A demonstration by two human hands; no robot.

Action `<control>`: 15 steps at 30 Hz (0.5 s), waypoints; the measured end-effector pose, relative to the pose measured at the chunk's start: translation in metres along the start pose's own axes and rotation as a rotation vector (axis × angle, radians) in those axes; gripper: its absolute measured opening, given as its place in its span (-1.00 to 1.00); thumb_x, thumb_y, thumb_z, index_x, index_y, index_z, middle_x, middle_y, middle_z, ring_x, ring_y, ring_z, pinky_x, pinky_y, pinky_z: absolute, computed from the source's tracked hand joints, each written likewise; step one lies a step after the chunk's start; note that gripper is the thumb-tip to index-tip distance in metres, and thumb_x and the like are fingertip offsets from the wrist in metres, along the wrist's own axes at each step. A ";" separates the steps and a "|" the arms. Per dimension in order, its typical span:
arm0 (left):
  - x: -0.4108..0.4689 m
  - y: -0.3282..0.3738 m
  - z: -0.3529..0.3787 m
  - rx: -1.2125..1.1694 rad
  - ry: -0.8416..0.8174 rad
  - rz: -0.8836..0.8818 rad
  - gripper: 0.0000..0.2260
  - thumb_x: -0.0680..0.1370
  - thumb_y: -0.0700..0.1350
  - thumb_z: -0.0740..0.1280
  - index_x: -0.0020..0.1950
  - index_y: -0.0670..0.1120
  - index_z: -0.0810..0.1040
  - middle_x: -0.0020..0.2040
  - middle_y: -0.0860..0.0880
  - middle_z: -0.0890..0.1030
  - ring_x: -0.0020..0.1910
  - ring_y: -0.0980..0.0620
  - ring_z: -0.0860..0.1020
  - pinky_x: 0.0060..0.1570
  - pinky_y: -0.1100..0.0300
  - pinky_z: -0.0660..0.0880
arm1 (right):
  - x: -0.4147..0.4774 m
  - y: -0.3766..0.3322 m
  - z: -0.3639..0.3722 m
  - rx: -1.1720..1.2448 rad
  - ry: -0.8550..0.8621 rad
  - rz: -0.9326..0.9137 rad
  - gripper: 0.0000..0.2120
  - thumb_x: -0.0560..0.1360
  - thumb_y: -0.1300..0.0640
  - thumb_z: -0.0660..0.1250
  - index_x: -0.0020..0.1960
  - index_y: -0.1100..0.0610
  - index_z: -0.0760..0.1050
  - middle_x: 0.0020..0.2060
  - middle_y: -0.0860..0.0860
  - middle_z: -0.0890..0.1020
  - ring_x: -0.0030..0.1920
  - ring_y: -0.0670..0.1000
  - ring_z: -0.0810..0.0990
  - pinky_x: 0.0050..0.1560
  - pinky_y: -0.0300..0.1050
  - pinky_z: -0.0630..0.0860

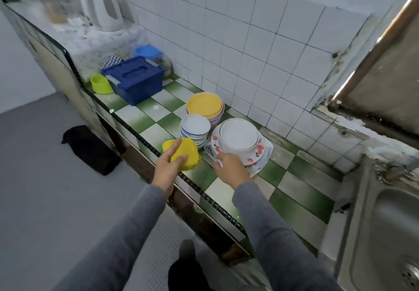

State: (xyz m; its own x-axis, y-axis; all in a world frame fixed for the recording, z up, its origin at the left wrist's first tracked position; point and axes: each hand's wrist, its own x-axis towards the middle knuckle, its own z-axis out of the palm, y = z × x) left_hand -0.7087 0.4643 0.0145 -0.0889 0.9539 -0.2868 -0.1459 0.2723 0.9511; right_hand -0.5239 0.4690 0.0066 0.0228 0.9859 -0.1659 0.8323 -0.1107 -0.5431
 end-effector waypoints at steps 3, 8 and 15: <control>0.041 0.012 -0.005 -0.006 0.025 0.005 -0.53 0.57 -0.26 0.38 0.38 0.17 0.50 0.40 0.02 0.39 0.34 -0.05 0.43 0.39 -0.06 0.41 | 0.042 -0.012 0.001 0.019 0.018 0.007 -0.73 0.61 0.18 0.21 0.19 0.29 0.57 0.10 0.28 0.62 0.14 0.28 0.57 0.14 0.07 0.51; 0.097 0.034 -0.012 0.004 0.029 -0.027 -0.55 0.58 -0.22 0.37 0.30 0.30 0.50 0.41 0.01 0.37 0.31 -0.07 0.45 0.32 -0.01 0.47 | 0.100 -0.024 0.000 0.084 0.032 0.048 -0.70 0.63 0.19 0.22 0.28 0.29 0.54 0.18 0.25 0.61 0.19 0.24 0.55 0.22 0.04 0.47; 0.148 0.047 -0.017 -0.026 0.011 -0.061 -0.56 0.59 -0.22 0.35 0.39 0.20 0.49 0.41 0.03 0.32 0.31 -0.07 0.41 0.34 -0.02 0.44 | 0.142 -0.028 0.009 0.202 0.004 0.171 -0.65 0.65 0.13 0.21 0.41 0.15 0.47 0.23 0.16 0.60 0.24 0.15 0.55 0.32 0.06 0.46</control>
State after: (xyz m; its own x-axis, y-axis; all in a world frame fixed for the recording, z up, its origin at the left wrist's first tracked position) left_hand -0.7460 0.6165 0.0151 -0.0897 0.9341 -0.3456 -0.1767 0.3265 0.9285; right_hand -0.5491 0.6107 -0.0093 0.1560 0.9513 -0.2660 0.6889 -0.2978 -0.6609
